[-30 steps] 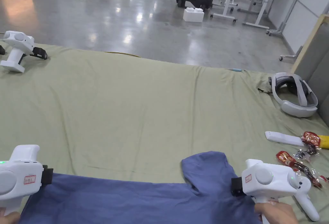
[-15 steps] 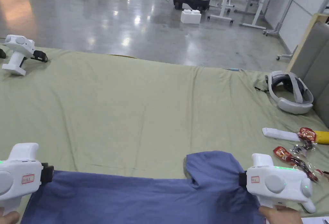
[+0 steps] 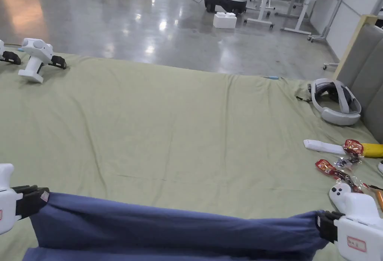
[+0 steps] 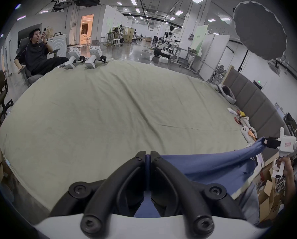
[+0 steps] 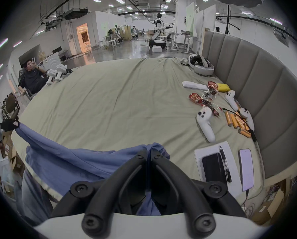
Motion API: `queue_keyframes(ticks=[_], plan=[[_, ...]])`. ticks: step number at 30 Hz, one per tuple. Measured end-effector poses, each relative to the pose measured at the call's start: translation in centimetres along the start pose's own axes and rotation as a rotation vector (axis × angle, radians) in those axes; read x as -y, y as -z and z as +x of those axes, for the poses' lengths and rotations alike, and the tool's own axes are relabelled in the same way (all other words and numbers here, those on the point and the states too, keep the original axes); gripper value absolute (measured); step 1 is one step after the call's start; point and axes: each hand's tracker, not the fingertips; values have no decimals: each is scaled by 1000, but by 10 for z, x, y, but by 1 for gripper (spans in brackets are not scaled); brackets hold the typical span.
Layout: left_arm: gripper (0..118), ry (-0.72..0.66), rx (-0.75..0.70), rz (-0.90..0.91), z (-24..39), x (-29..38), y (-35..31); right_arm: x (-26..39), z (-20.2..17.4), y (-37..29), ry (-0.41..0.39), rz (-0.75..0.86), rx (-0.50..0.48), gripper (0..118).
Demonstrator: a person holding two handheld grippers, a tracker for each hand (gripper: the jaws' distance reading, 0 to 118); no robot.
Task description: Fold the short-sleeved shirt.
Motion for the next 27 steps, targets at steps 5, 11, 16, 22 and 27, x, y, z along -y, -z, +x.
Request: queue_keyframes(ticks=[5,11,16,22,27], plan=[[7,-24,21,-11,-8,28,-23,41,-3,-27,-15,-31,24,5],[7,-18,-6,-146,-15,74,-16,90,-5,-13,-55,-149,68,5],[8,-11,-46,-258,-20,105,12,117,-9,22,-107,-207,102,5],[34,-30,-80,-268,-14,109,18,117,-18,22,-126,-198,140,25],[71,3,-118,-169,-5,83,6,88,-21,-12,-103,-81,168,67]])
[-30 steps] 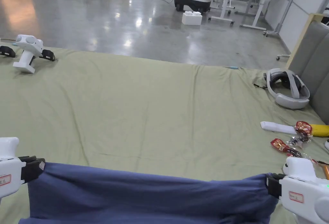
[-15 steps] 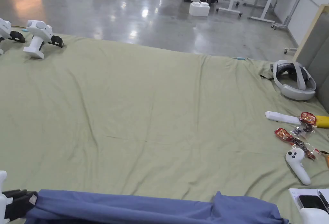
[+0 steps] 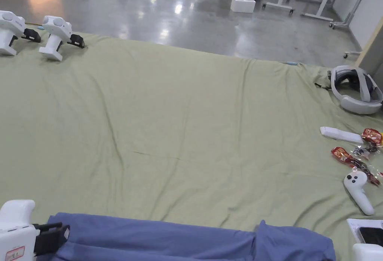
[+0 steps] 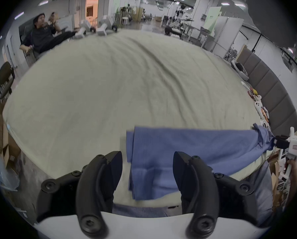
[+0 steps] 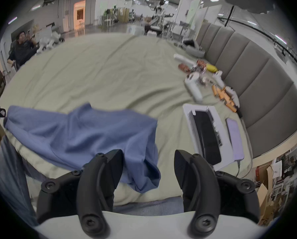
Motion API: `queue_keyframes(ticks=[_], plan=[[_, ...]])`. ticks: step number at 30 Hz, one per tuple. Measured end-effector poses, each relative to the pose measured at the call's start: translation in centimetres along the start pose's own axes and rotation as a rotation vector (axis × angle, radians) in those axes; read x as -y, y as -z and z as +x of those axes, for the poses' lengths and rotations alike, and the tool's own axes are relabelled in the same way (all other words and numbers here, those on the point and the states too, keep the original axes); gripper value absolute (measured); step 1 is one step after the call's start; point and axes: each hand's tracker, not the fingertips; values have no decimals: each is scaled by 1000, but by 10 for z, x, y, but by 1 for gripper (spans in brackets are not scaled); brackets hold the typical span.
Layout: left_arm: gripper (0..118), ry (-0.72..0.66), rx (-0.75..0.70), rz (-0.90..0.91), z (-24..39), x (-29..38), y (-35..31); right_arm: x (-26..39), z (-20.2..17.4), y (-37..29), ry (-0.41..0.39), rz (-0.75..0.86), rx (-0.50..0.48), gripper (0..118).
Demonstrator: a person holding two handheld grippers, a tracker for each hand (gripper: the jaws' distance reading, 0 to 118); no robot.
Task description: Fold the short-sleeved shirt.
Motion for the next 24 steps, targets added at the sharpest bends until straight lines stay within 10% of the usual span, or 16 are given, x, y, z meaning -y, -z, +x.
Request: queue_keyframes(ticks=[20,24], plan=[[70,101,-55,750,137,-97,-65,-140,-121,-76,140,856,23,70],[54,109,-64,804,145,-97,-78,-146,-132,-78,162,868,-24,63]])
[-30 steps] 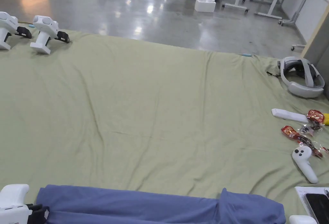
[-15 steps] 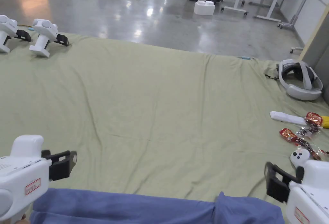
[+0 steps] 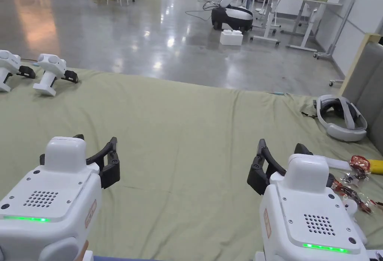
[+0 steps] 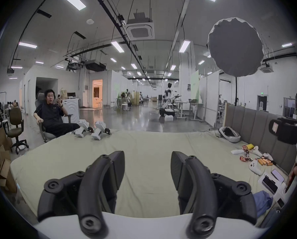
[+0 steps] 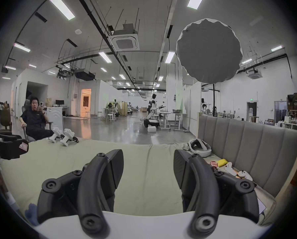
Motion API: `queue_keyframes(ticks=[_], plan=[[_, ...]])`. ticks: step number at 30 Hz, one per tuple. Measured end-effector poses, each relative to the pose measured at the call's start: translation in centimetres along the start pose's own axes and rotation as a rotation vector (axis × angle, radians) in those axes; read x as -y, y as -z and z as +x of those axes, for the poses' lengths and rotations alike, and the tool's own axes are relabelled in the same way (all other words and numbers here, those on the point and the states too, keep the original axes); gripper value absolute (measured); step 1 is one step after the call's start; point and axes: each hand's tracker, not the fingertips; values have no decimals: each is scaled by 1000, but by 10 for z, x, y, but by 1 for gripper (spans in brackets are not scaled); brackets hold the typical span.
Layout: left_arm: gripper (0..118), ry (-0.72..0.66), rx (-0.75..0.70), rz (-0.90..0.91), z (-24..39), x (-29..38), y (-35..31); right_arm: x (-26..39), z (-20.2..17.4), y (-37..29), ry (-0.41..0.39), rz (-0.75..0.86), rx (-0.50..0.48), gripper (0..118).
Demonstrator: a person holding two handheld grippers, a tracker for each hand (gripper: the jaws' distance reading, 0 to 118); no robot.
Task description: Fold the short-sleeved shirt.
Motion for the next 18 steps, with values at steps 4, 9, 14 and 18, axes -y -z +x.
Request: queue_keyframes(ticks=[4,9,14,18], plan=[[15,13,-54,-2,-2,1,5,-1,-7,-2,46,11,5,16],[2,-22,-44,-12,-21,5,8,-1,-16,-2,-2,12,-19,7],[2,-35,-45,-81,-55,11,4,0,-21,0,-24,6,-43,5],[2,-91,10,-262,-104,29,4,5,-21,6,-28,-24,-56,5]])
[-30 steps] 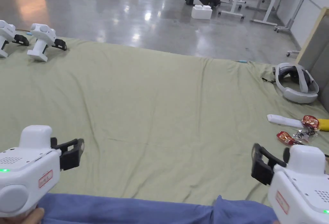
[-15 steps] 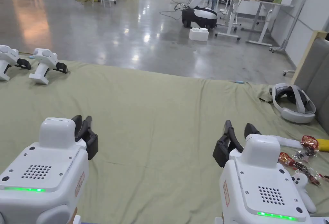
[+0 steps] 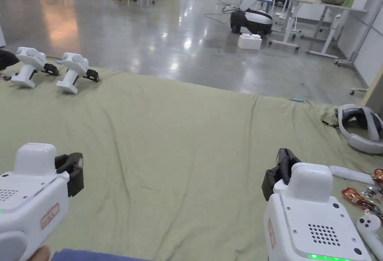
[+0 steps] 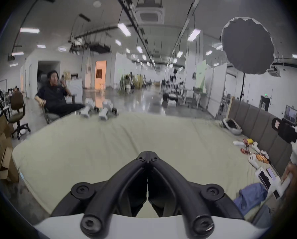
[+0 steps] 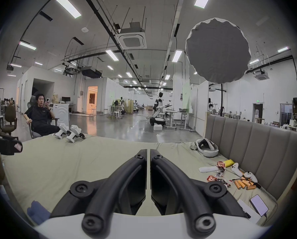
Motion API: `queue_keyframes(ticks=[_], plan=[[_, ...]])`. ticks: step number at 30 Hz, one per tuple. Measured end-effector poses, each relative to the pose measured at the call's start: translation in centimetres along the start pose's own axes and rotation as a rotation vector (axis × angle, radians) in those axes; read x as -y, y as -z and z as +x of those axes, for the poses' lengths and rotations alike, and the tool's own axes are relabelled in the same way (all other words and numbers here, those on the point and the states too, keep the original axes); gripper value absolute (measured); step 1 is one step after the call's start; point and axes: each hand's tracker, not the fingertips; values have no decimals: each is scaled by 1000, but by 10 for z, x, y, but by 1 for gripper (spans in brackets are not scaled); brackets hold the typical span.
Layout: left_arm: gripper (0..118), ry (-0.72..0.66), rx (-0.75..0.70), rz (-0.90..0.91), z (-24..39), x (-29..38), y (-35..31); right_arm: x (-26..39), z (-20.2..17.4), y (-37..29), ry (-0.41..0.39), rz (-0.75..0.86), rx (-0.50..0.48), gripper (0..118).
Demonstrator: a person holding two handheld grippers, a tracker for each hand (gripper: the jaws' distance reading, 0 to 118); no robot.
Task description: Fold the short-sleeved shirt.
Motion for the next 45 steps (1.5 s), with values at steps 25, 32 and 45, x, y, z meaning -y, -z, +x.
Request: queue_keyframes(ticks=[25,32,45], plan=[[75,-725,537,-682,-137,164,72,57,7,24,-25,-244,-14,5],[23,-729,507,-744,-125,182,75,63,5,26,-22,-272,-20,5],[15,-595,434,-656,-119,106,51,69,8,26,-27,-294,-28,5]])
